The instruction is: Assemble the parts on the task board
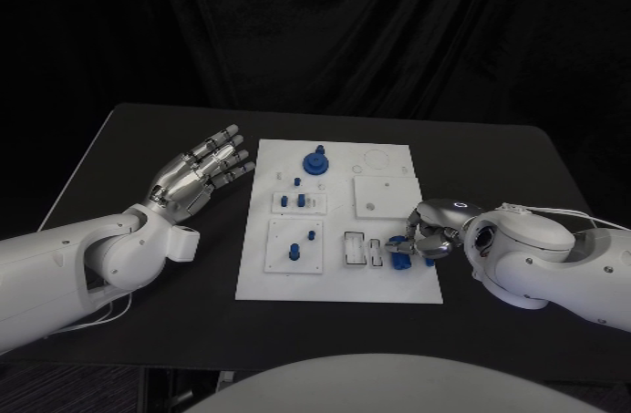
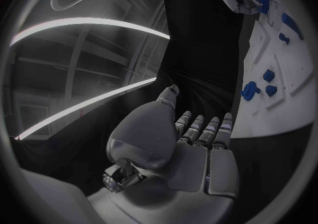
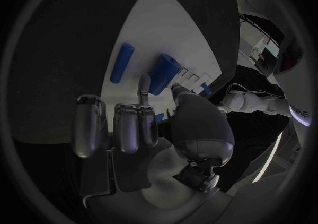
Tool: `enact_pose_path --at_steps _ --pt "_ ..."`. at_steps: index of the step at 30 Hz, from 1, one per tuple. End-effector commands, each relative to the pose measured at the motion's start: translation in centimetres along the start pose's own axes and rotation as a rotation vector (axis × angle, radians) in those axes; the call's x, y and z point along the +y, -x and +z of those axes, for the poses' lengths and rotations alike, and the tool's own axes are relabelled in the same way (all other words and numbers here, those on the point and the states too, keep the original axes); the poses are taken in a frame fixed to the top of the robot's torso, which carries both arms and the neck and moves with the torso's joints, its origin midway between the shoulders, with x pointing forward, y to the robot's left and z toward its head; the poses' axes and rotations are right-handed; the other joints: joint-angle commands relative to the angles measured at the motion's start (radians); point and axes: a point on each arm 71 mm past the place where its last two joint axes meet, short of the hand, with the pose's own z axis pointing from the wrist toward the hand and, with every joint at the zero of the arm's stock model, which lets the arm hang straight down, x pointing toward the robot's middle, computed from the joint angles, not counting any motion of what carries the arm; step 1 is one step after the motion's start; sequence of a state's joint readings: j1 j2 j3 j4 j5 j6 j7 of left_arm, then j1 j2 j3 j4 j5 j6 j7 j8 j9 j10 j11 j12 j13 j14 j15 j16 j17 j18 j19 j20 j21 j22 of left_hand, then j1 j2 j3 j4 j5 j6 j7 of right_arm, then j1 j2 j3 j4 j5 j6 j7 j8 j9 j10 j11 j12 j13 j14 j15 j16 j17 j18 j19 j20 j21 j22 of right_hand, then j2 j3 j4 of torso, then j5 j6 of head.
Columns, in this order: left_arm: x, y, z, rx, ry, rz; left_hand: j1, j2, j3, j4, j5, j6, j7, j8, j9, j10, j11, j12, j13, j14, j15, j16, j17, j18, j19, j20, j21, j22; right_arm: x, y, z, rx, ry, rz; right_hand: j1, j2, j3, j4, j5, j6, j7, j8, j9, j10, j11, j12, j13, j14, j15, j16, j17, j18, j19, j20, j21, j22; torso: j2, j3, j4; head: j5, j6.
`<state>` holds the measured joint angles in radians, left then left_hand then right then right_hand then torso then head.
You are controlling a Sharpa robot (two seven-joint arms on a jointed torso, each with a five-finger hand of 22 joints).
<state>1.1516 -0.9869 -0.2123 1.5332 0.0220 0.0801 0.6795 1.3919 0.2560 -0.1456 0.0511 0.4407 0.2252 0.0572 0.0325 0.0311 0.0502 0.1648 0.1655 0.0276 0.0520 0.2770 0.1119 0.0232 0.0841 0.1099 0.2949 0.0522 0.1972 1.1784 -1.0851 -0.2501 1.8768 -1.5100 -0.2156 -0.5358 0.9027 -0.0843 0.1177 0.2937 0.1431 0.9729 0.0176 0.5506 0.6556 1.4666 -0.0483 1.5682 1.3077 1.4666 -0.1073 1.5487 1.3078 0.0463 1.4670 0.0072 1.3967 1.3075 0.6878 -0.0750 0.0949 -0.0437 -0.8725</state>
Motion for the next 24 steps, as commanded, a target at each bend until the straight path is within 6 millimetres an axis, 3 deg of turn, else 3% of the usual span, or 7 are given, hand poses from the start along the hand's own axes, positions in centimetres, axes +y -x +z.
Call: enact_pose_path --at_steps 1,4,10,12,17,18,24 --pt "-0.2 -0.1 0.0 0.009 -0.039 -0.012 -0.004 0.01 0.006 -0.002 0.007 0.002 0.008 0.001 0.001 -0.001 0.0 0.004 0.001 -0.001 0.004 0.004 0.001 -0.018 0.004 0.001 0.005 -0.001 -0.3 -0.4 0.1 0.038 -0.041 -0.034 -0.009 0.0 0.007 0.001 -0.004 0.01 0.0 -0.005 0.001 0.104 -0.003 0.003 0.263 0.092 -0.001 -0.004 0.211 -0.004 0.047 -0.006 -0.005 0.207 0.0 0.0013 -0.0019 -0.001 0.0" --pt "-0.1 -0.2 0.0 0.01 -0.037 -0.013 -0.004 0.01 0.006 -0.002 0.007 0.002 0.008 0.001 0.001 -0.001 0.0 0.004 0.001 -0.001 0.004 0.004 0.001 -0.018 0.004 0.001 0.005 -0.001 -0.3 -0.7 0.3 0.064 -0.052 -0.051 -0.007 0.0 0.009 0.0 -0.003 0.011 0.0 -0.007 0.001 0.104 -0.003 0.003 0.263 0.092 -0.001 -0.005 0.21 -0.004 0.047 -0.006 -0.005 0.207 0.0 0.0011 0.0004 -0.004 0.0" --pt "0.0 -0.2 -0.1 0.01 -0.034 -0.015 -0.004 0.009 0.007 -0.002 0.007 0.001 0.009 0.0 0.001 -0.001 -0.001 0.003 0.001 -0.001 0.004 0.004 0.001 -0.019 0.004 0.001 0.004 -0.002 -0.2 -1.3 0.6 0.109 -0.066 -0.078 0.045 -0.007 0.027 -0.006 0.07 0.026 -0.001 -0.037 0.004 0.104 -0.003 0.003 0.263 0.09 -0.002 -0.009 0.204 -0.003 0.045 -0.006 -0.006 0.206 -0.001 0.0009 -0.0009 0.0 0.0" --pt "0.0 -0.2 -0.1 0.009 -0.033 -0.015 -0.004 0.009 0.007 -0.002 0.007 0.001 0.009 0.0 0.001 -0.001 -0.001 0.003 0.001 -0.001 0.004 0.004 0.001 -0.019 0.004 0.001 0.004 -0.002 -0.2 -1.5 0.7 0.121 -0.07 -0.086 0.076 -0.011 0.035 -0.012 0.123 0.031 -0.002 -0.05 0.008 0.104 -0.004 0.003 0.263 0.089 -0.003 -0.012 0.199 -0.002 0.044 -0.006 -0.008 0.205 -0.001 0.0008 -0.0008 0.001 0.0" --pt "0.1 -0.2 -0.2 0.008 -0.031 -0.016 -0.004 0.009 0.007 -0.002 0.007 0.001 0.009 0.0 0.001 -0.001 -0.001 0.003 0.001 -0.001 0.004 0.004 0.001 -0.019 0.004 0.001 0.004 -0.002 -0.3 -1.7 0.8 0.135 -0.073 -0.084 0.124 -0.015 0.049 -0.032 0.201 0.038 -0.004 -0.061 0.019 0.104 -0.006 0.003 0.263 0.087 -0.004 -0.019 0.187 -0.003 0.044 -0.008 -0.006 0.206 -0.002 0.0006 -0.0007 0.003 0.0" --pt "0.1 -0.1 -0.2 0.007 -0.031 -0.016 -0.004 0.009 0.007 -0.002 0.007 0.001 0.009 0.0 0.001 -0.001 -0.001 0.003 0.001 -0.001 0.004 0.004 0.001 -0.019 0.004 0.001 0.004 -0.002 -0.3 -1.7 0.8 0.134 -0.071 -0.077 0.158 -0.013 0.066 -0.052 0.26 0.041 -0.007 -0.064 0.027 0.104 -0.009 0.003 0.263 0.086 -0.007 -0.024 0.18 -0.003 0.045 -0.01 -0.004 0.206 -0.002 0.0006 -0.0009 0.004 0.0" --pt "0.2 -0.1 -0.3 0.007 -0.029 -0.018 -0.004 0.009 0.007 -0.002 0.007 0.001 0.009 0.0 0.001 -0.001 -0.001 0.003 0.001 -0.001 0.004 0.004 0.001 -0.019 0.004 0.001 0.004 -0.002 0.0 -1.5 0.9 0.097 -0.045 -0.011 0.212 -0.015 0.117 -0.094 0.422 0.049 -0.02 -0.059 0.064 0.104 -0.02 0.003 0.263 0.08 -0.017 -0.043 0.147 -0.006 0.05 -0.019 0.01 0.21 -0.001 0.0016 -0.0002 0.004 0.0"
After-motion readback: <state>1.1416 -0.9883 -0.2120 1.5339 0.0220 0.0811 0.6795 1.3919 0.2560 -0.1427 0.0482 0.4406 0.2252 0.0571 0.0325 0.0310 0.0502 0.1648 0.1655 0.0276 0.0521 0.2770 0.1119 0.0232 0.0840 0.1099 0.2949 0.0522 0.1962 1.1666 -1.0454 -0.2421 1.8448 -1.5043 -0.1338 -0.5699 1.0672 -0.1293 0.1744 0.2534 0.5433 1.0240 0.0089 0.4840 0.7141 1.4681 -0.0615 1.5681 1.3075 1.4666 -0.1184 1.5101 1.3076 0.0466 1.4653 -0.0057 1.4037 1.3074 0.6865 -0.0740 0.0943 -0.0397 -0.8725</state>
